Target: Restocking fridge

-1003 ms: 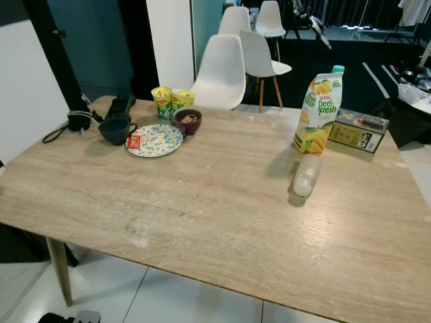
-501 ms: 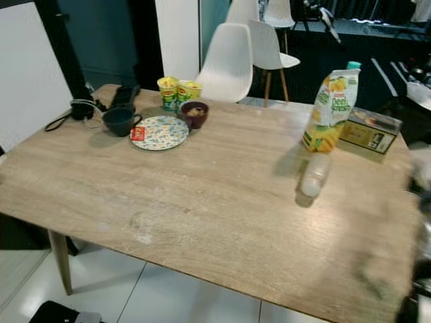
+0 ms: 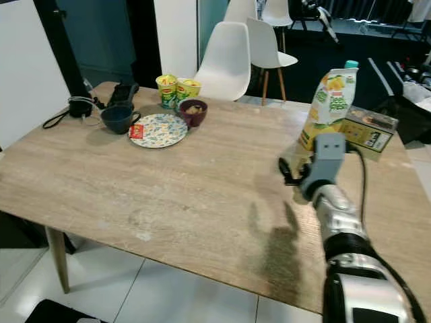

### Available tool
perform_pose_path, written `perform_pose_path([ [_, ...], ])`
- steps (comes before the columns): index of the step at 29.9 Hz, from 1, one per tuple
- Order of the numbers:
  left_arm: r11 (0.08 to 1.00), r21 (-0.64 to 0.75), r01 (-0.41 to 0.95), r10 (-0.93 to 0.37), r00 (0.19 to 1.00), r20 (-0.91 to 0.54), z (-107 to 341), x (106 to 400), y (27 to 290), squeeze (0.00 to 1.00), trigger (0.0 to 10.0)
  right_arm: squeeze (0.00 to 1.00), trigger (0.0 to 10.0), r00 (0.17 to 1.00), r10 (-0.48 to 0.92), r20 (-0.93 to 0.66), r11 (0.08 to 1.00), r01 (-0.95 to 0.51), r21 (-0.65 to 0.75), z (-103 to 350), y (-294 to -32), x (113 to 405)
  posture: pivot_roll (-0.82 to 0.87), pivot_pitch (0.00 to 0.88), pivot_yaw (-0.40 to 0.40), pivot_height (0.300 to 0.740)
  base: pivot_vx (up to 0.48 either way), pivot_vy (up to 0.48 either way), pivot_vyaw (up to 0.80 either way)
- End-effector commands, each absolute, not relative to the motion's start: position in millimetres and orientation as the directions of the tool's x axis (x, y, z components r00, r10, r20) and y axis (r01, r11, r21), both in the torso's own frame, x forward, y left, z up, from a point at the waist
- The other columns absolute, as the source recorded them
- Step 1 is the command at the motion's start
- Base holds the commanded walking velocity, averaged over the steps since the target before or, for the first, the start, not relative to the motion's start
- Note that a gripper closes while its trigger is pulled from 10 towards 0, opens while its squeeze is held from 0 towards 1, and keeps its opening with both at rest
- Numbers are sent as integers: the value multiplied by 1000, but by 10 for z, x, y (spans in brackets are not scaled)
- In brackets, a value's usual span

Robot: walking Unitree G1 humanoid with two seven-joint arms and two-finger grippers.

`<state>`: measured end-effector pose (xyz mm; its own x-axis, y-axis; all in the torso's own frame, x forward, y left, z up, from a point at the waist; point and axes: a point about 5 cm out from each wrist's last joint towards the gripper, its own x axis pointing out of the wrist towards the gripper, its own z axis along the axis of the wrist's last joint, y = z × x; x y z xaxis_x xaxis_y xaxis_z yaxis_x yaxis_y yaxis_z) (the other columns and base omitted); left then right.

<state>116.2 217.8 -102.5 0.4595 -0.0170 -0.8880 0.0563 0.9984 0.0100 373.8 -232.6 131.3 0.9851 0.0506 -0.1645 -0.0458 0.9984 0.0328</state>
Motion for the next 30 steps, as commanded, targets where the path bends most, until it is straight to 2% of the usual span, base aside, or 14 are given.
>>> perform_pose_path([
  [1, 998, 1, 60, -26, 444, -895, -1046, 1113, 2148, 0, 10000, 0, 10000, 980, -1, -199, 1000, 1, 2, 1228, -2312, 3716, 44, 0, -33, 740, 0, 0, 0],
  [6, 998, 0, 65, -29, 443, -896, -1048, 1103, 2147, 0, 10000, 0, 10000, 976, -103, -190, 995, 105, -2, 1154, -2244, 3698, 43, 0, -29, 740, 0, 0, 0],
  [14, 998, -1, 70, -32, 440, -898, -1055, 1075, 2140, 0, 10000, 0, 10000, 975, -90, -205, 996, 91, -7, 1038, -1950, 3683, 53, 0, -38, 740, 0, 0, 0],
  [16, 998, -1, 70, -32, 440, -898, -1055, 1075, 2140, 0, 10000, 0, 10000, 975, -90, -205, 996, 91, -7, 1038, -1950, 3683, 53, 0, -38, 740, 0, 0, 0],
  [19, 998, -5, 67, -33, 433, -901, -1071, 1015, 2133, 0, 10000, 0, 10000, 977, -70, -201, 997, 74, 12, 945, -1761, 3648, 69, 0, -50, 740, 0, 0, 0],
  [26, 998, -6, 64, -32, 425, -905, -1081, 961, 2141, 0, 10000, 0, 10000, 996, -37, -78, 998, 41, 45, 1118, -1759, 3691, 76, 0, -56, 740, 0, 0, 0],
  [30, 998, -3, 64, -30, 419, -907, -1084, 932, 2157, 0, 10000, 0, 10000, 997, -62, -52, 997, 64, 50, 1207, -1913, 3727, 84, 0, -64, 740, 0, 0, 0],
])
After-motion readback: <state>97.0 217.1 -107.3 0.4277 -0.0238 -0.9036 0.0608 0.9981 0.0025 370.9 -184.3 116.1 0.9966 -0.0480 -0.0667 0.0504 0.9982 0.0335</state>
